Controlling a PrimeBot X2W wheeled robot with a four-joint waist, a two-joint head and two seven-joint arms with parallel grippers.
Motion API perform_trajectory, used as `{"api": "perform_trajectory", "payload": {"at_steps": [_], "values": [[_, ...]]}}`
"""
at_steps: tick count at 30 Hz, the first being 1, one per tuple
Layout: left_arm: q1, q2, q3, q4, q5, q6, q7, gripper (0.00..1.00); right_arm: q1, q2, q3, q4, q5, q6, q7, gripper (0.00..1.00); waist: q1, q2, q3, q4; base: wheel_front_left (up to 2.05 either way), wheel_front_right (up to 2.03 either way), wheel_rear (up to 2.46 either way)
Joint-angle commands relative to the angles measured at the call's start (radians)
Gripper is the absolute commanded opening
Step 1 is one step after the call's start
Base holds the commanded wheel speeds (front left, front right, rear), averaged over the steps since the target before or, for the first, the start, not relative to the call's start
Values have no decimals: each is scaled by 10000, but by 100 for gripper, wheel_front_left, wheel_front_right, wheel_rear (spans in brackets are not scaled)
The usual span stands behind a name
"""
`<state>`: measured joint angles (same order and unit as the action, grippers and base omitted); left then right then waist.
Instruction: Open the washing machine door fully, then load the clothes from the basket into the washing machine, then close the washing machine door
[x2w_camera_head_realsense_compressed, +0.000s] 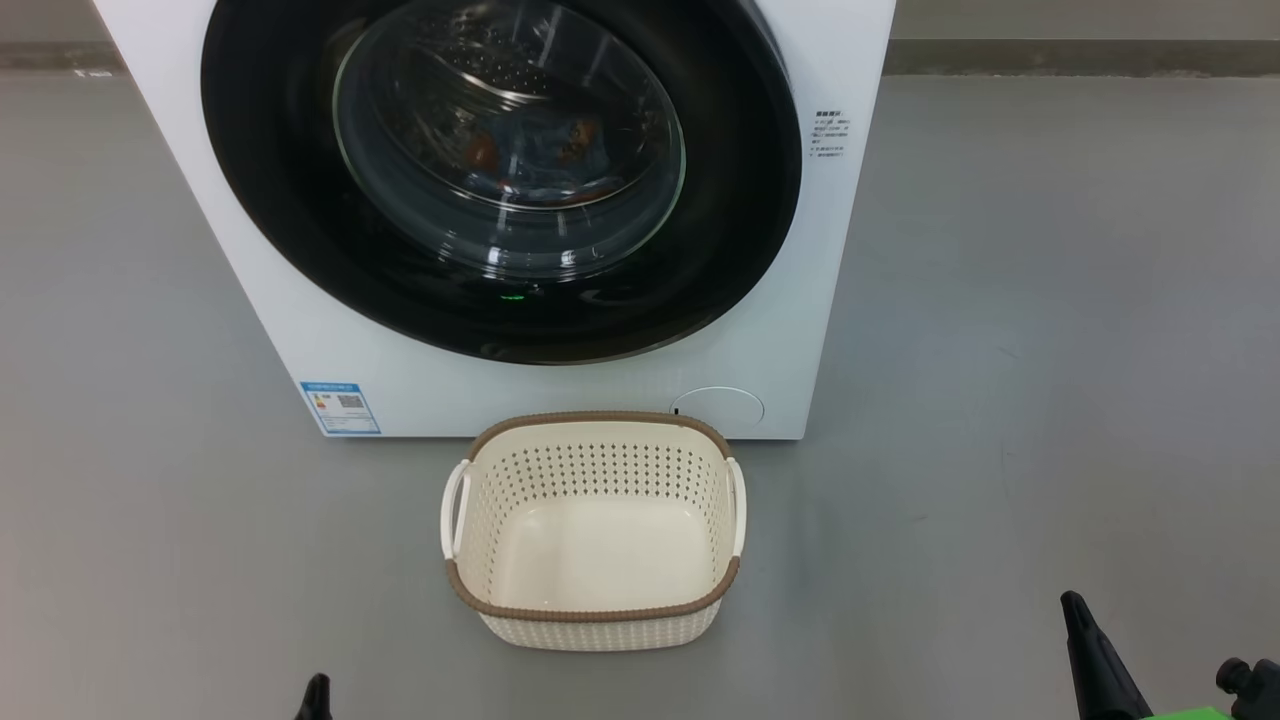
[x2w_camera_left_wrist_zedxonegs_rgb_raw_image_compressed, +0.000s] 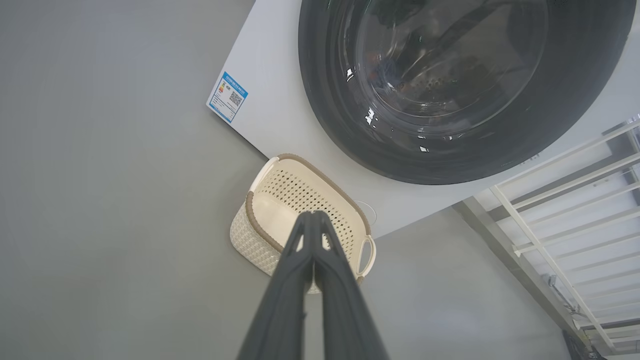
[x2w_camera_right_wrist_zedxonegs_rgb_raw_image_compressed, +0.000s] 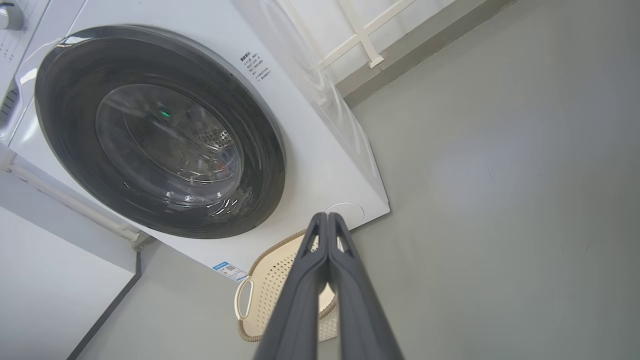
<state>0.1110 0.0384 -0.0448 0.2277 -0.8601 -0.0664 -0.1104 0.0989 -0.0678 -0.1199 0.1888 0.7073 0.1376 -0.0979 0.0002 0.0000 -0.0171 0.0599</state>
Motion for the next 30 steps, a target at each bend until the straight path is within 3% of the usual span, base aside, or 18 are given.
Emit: {"api": "perform_trajectory", "payload": {"at_steps": [1, 30], "values": [[-566, 151, 257, -168, -376, -89, 76, 0, -437, -72, 45, -186, 439, -34, 63, 0, -1, 0, 6, -17, 0, 0, 0], [-1215, 188, 723, -32, -3301, -312, 892, 0, -1095, 28, 49, 115, 3895, -48, 891, 0, -1, 0, 85, -252, 0, 0, 0]]}}
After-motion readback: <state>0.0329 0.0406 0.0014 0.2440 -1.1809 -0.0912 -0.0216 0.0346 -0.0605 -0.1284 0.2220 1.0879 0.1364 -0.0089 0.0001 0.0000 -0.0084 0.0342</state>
